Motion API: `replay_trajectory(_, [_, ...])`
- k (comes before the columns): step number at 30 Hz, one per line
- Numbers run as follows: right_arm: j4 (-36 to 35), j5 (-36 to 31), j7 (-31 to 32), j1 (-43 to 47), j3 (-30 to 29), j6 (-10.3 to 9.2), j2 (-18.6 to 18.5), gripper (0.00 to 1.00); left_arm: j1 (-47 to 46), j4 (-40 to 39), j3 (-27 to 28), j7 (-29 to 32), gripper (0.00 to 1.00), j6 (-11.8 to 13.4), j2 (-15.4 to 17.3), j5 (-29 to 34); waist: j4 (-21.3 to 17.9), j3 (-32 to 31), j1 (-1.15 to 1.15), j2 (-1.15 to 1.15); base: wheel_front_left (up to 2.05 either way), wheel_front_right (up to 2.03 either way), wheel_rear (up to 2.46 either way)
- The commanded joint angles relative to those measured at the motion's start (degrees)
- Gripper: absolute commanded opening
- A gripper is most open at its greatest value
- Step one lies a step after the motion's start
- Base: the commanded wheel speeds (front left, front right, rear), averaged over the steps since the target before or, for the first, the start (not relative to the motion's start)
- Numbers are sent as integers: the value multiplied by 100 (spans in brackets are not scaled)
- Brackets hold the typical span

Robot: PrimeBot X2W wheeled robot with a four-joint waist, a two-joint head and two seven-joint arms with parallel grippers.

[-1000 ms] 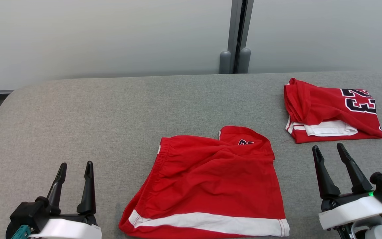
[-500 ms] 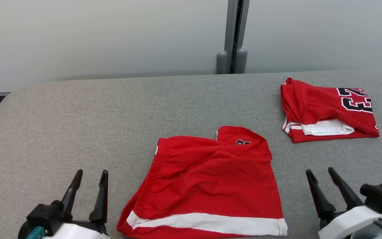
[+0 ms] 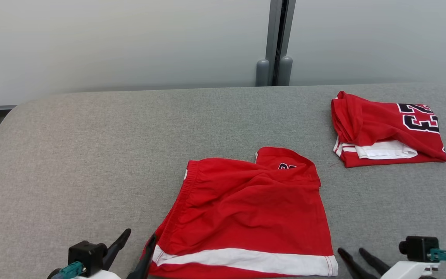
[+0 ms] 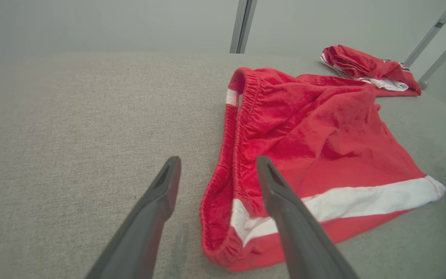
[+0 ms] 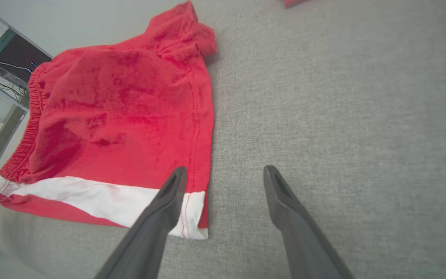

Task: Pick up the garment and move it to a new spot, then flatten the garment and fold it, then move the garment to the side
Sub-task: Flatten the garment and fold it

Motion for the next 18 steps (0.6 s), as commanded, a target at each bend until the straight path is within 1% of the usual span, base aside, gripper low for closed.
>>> replay_trajectory(1, [-38, 165, 169, 79, 77, 5, -49, 100, 50, -81, -53, 114, 100, -6, 79, -77, 12, 9, 0, 0, 0, 0, 0])
replay_trajectory(4, [-108, 373, 363, 48, 188, 5, -122, 100, 59, -210, -171, 366, 100, -6, 142, -219, 25, 38, 0, 0, 0, 0, 0])
replay_trajectory(6, [-97, 485, 489, 41, 266, 5, -94, 100, 58, -237, -269, 538, 100, -7, 198, -298, 28, 53, 0, 0, 0, 0, 0])
replay_trajectory(12, [-35, 564, 621, -55, 460, 5, -88, 100, -80, -208, -485, 1000, 100, -7, 355, -502, 39, 110, 0, 0, 0, 0, 0])
replay_trajectory(18, [49, 649, 693, -156, 689, 5, -33, 100, -239, -132, -677, 1191, 100, -8, 479, -611, 32, 184, 0, 0, 0, 0, 0])
